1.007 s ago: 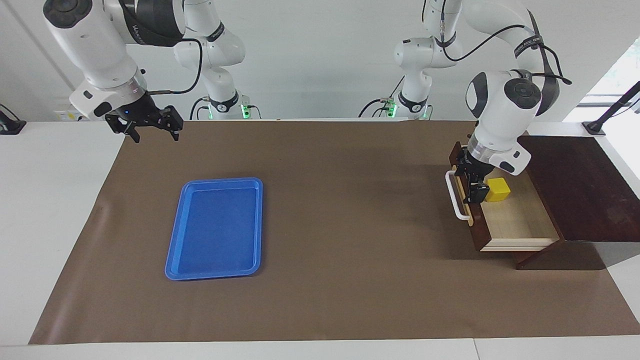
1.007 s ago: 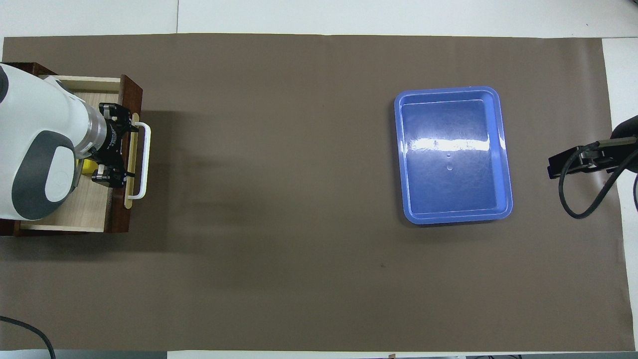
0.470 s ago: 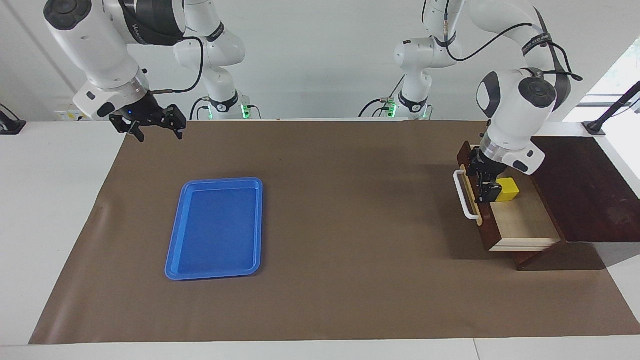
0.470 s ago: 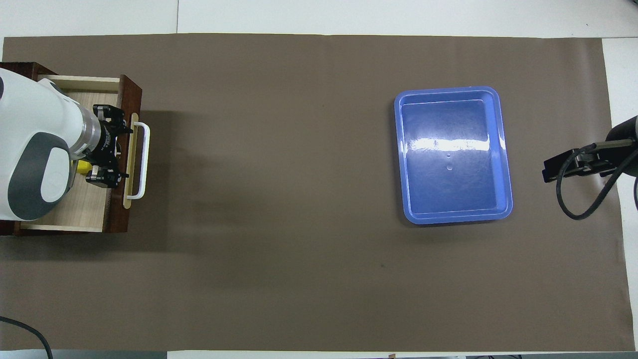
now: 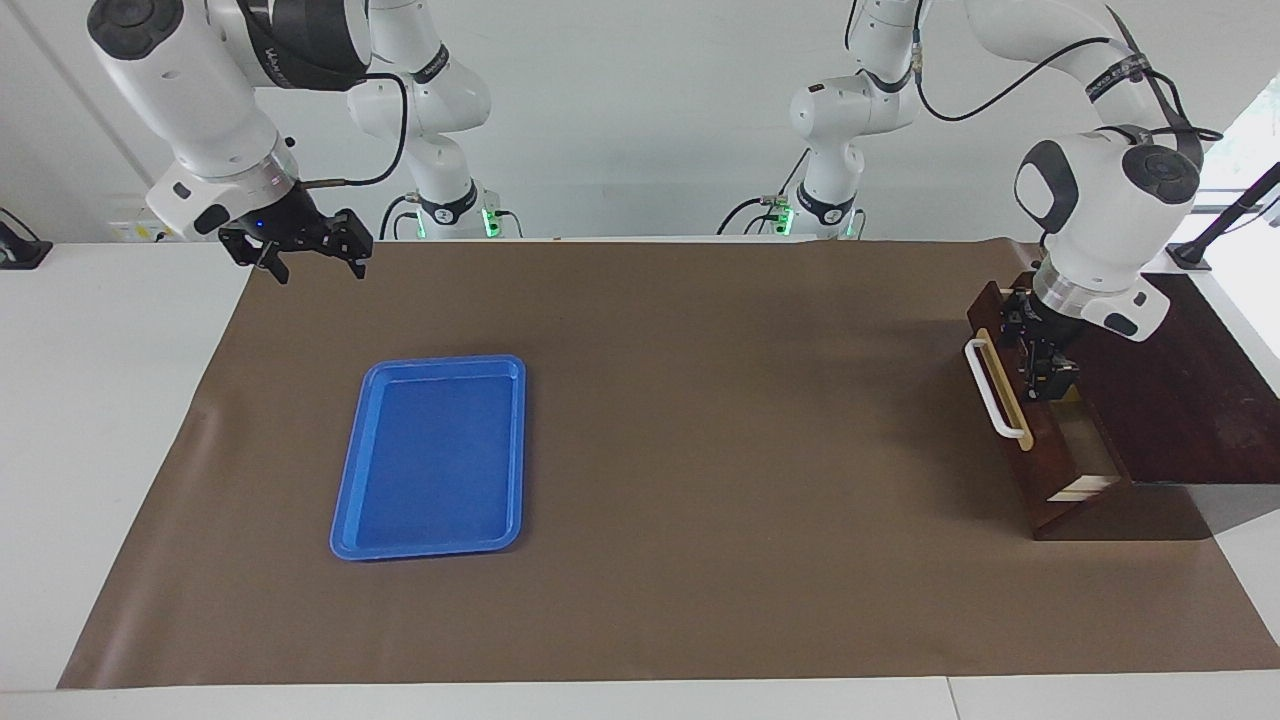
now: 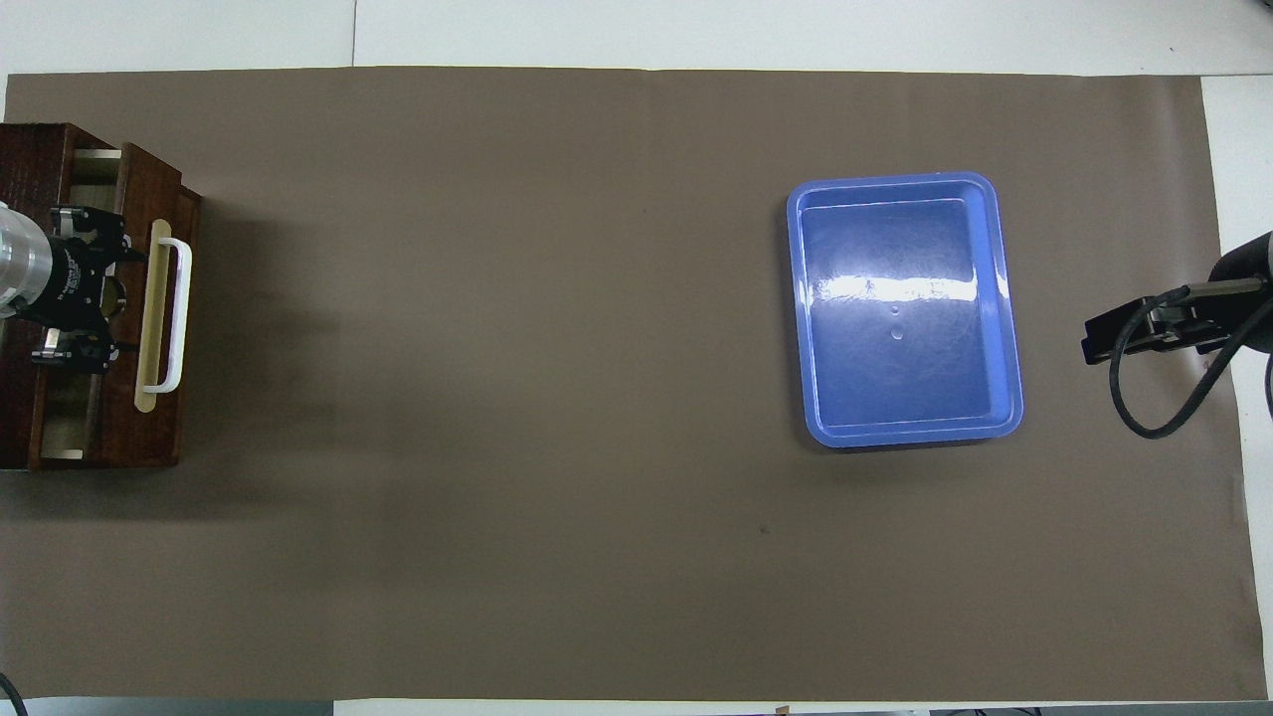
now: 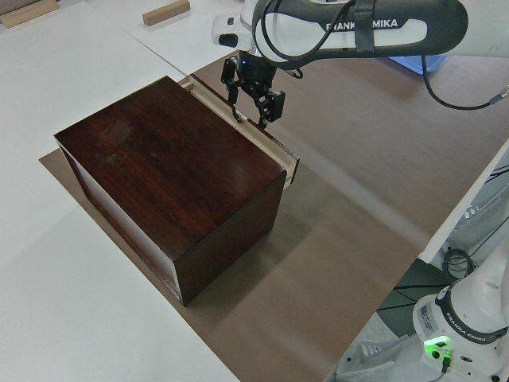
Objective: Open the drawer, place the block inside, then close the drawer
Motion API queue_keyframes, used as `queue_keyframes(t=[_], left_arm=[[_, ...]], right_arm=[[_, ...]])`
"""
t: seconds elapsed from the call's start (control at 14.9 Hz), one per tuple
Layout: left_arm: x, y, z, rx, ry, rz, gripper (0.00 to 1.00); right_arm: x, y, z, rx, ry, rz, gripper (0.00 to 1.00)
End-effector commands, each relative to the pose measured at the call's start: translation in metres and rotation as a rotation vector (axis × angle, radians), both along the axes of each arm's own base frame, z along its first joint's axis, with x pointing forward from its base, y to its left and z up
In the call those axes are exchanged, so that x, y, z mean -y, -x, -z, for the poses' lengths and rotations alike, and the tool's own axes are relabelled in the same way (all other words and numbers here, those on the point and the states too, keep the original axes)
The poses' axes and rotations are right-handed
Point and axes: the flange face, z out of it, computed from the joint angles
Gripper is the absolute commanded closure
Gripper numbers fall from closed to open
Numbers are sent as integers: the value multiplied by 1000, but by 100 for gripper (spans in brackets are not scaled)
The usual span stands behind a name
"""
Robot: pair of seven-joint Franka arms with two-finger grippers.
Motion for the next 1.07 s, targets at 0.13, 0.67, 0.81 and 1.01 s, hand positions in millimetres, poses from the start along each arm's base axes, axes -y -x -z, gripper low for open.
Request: queue_keyframes(t=[0.13,0.67,0.81,1.01], left_arm=[[-47,6,0,-3,-26,54,0],[-46,5,-8,-5,-28,93,0],[-24,5,-28,-9,-20,142,0],[7,16,-62,-71,-25,367,0]], right_arm=[[-2,9,-1,-3,-16,18,0],[-2,8,-1,0,-16,18,0],[-3,7,-2,8,-16,18,0],[-2,6,-2,11,-15,21,0]])
